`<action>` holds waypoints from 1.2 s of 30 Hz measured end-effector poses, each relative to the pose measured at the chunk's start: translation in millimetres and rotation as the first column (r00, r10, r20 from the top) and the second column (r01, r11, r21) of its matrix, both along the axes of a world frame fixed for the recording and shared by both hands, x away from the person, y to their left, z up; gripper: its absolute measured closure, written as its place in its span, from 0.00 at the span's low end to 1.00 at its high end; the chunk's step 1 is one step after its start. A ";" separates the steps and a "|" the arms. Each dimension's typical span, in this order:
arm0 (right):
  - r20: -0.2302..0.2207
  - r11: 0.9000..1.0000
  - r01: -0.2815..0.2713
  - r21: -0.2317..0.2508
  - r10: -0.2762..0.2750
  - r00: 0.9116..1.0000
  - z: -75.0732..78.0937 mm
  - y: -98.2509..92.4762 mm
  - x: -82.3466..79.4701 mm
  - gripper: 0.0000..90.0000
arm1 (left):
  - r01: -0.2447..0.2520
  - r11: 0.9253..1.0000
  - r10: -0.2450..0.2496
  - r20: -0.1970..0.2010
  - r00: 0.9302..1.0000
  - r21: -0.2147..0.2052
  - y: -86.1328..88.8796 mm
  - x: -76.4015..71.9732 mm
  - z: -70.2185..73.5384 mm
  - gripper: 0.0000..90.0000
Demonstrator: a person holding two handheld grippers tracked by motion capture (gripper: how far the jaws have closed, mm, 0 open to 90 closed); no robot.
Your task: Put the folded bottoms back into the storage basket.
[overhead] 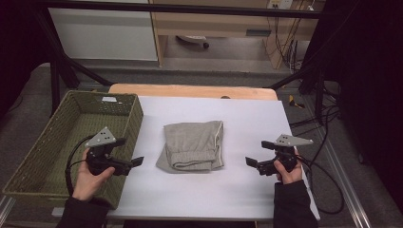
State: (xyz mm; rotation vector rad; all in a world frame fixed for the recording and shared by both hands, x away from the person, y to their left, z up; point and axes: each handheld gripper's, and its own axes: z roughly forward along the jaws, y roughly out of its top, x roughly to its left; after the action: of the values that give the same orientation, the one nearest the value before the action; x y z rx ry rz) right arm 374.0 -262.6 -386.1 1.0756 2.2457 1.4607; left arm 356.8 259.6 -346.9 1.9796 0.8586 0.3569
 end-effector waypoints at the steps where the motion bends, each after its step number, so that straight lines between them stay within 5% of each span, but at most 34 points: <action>1: 0.000 1.000 0.000 0.000 0.000 1.000 -0.1 0.2 0.0 0.01 | 0.002 1.000 -0.002 0.000 1.000 -0.001 -0.1 -0.1 0.2 0.01; 36: -0.007 1.000 -0.003 0.009 0.003 1.000 -1.1 -1.0 1.1 0.01 | -0.040 0.999 0.040 0.026 0.999 0.002 -6.2 -5.8 16.6 0.01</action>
State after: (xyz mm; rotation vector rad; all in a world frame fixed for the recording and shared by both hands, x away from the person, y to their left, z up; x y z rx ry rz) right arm 375.1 -263.6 -387.2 1.0821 2.2487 1.4723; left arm 351.0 253.5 -330.3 1.9584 0.8829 0.4068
